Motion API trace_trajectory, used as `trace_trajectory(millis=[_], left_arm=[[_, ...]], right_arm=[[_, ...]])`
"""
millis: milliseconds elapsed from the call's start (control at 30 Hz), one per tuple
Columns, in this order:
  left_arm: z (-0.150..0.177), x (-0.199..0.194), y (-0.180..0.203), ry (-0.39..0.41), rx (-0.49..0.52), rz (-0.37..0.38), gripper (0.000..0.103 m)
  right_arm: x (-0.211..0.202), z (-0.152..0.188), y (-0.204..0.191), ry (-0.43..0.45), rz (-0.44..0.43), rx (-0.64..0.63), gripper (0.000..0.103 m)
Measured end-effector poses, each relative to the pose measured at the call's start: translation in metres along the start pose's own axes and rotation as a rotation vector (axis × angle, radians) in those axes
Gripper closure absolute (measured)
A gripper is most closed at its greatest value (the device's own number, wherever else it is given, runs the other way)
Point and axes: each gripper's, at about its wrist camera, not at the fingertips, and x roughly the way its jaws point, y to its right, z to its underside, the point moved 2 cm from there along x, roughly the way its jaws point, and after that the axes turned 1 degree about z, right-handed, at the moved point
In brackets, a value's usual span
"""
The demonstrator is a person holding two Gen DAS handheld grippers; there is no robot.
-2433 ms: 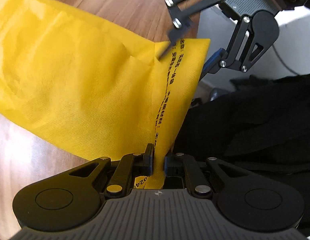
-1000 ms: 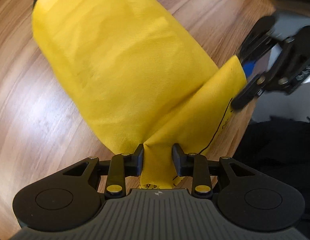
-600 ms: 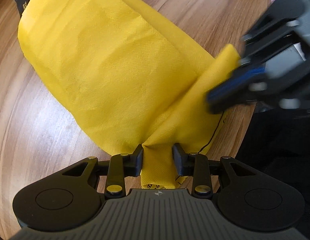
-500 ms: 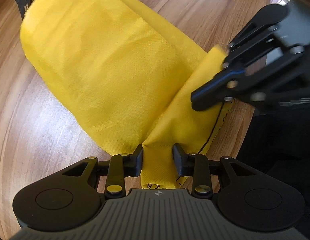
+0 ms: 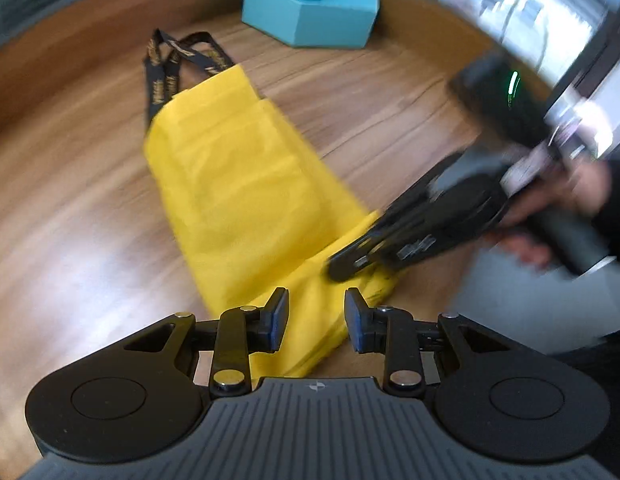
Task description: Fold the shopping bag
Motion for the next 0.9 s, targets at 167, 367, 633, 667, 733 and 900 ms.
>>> trace_trajectory(millis=[167, 367, 633, 667, 733, 900], left_arm=[[0.007, 0.021, -0.002, -0.089, 0.044, -0.126, 0.078], [0.010, 0.038, 0.000, -0.115, -0.065, -0.195, 0.080], [0.003, 0.045, 0.000, -0.150, -0.094, -0.206, 0.079], [0.003, 0.046, 0.001, -0.148, -0.095, -0.211, 0.079], [0.004, 0.047, 0.001, -0.142, -0.104, -0.211, 0.079], [0.003, 0.050, 0.000, -0.140, -0.114, -0.200, 0.078]], right_arm=[[0.002, -0.003, -0.007, 0.001, 0.031, -0.031, 0.103], [-0.001, 0.000, -0.014, 0.022, 0.059, -0.048, 0.103], [0.005, 0.006, -0.052, 0.068, 0.039, -0.056, 0.103], [0.012, 0.008, -0.058, 0.056, 0.022, -0.053, 0.103], [0.017, 0.013, -0.050, 0.086, 0.022, -0.005, 0.103], [-0.022, 0.022, 0.000, 0.156, 0.058, 0.144, 0.103]])
